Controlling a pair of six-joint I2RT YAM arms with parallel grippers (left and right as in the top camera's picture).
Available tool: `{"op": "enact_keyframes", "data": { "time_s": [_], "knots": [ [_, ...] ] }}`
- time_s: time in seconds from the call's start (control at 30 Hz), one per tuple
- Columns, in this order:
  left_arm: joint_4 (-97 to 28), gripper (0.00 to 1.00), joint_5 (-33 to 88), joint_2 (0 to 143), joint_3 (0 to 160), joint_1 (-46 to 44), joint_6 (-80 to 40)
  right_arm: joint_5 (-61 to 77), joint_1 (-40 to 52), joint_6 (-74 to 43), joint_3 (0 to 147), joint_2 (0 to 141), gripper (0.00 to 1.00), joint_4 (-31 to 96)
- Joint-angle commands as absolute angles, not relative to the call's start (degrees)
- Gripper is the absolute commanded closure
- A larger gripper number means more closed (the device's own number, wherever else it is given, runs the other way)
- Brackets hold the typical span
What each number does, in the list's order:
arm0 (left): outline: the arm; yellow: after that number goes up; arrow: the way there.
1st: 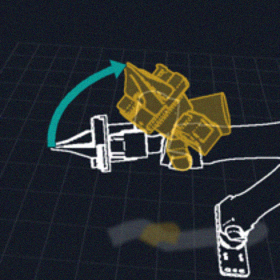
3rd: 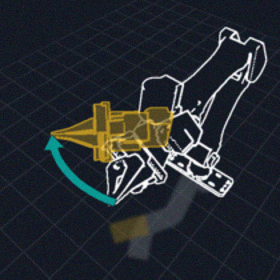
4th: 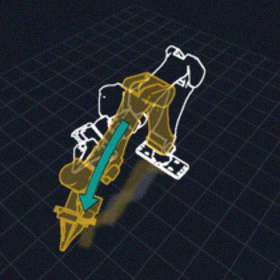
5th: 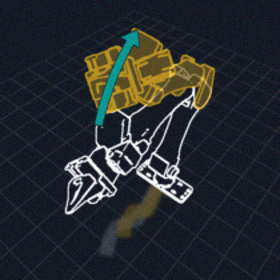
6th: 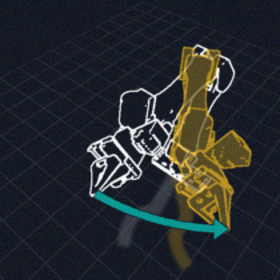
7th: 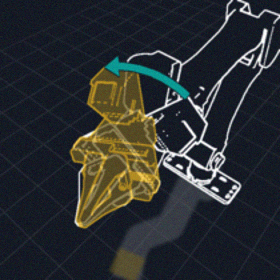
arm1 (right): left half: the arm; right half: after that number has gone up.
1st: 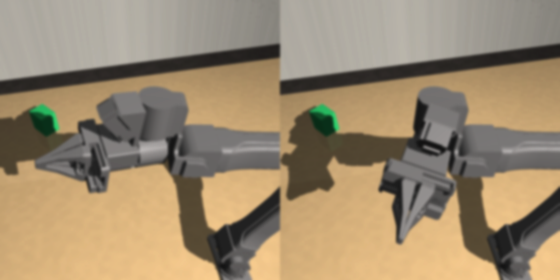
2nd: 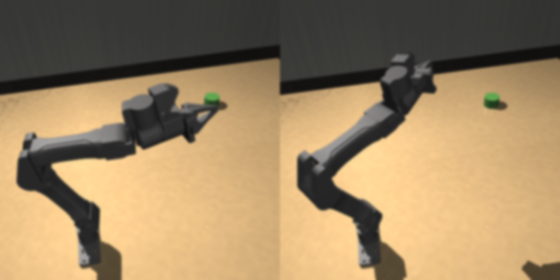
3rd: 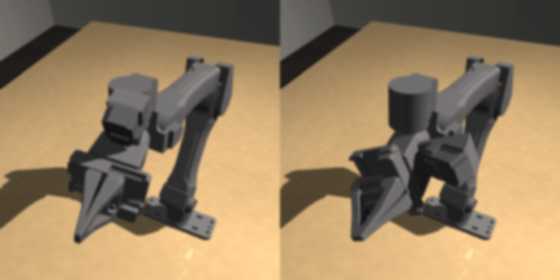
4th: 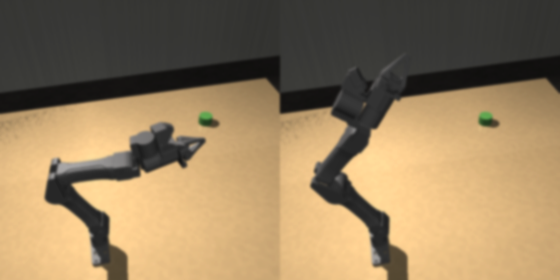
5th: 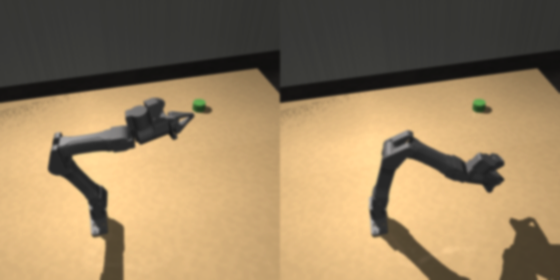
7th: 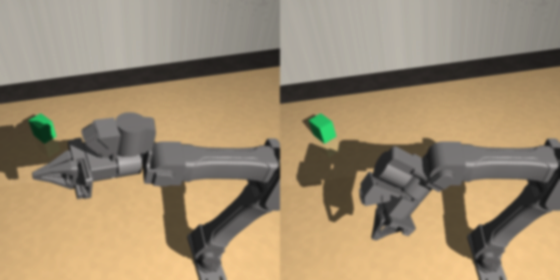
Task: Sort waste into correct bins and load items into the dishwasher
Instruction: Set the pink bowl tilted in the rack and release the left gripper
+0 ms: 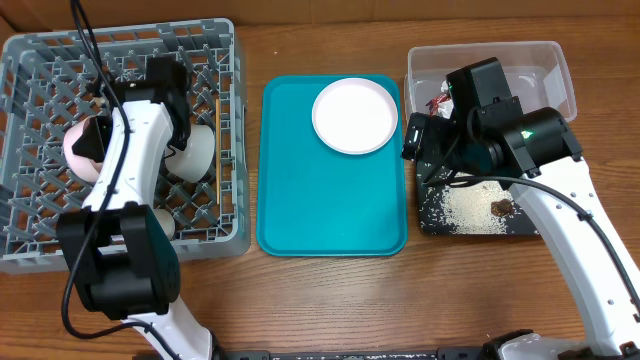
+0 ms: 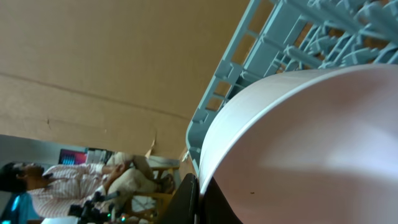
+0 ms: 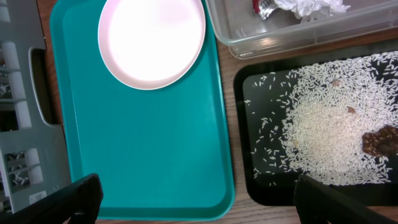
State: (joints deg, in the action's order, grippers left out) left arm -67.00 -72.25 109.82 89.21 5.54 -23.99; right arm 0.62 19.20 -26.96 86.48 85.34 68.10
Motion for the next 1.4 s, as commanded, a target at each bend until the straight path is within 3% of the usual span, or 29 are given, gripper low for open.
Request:
{"op": "enact_keyframes", "data": {
  "time_s": [0.0, 0.3, 0.9, 1.37],
  "knots": [
    [-66.74, 0.96, -74.48, 110.59, 88.9, 6.46, -23.94, 0.1, 19.11, -27.07, 86.96, 84.88, 0.0, 67.72],
    [-60.53, 0.96, -71.68, 111.79, 88.88, 6.96, -18.74, 0.08, 19.11, -27.07, 86.96, 84.88, 0.0, 67.55],
    [-59.46, 0.96, -78.06, 115.0, 88.75, 6.94, -14.85, 0.1, 19.11, -27.07, 86.96, 84.9, 0.0, 67.18],
    [-57.8, 0.96, -67.31, 115.02, 88.31, 5.56, -13.72, 0.1, 19.11, -27.07, 86.96, 84.88, 0.0, 67.16]
  ]
}}
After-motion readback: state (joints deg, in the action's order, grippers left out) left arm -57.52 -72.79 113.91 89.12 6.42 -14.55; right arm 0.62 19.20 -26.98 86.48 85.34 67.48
